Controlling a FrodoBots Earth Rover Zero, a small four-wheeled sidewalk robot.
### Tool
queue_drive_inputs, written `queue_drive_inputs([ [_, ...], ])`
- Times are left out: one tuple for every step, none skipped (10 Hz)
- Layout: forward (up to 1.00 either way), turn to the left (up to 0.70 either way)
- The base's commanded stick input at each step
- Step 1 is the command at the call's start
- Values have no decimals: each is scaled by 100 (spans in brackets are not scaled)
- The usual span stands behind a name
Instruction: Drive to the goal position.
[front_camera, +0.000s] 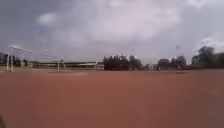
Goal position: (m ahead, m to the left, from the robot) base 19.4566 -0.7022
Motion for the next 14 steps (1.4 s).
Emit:
queue_drive_inputs([
  [70,0],
  [70,0],
  [70,0],
  [70,0],
  [70,0],
  [70,0],
  [70,0],
  [70,0],
  [70,0],
  [70,0],
  [70,0],
  [70,0],
  [70,0],
  [70,0],
])
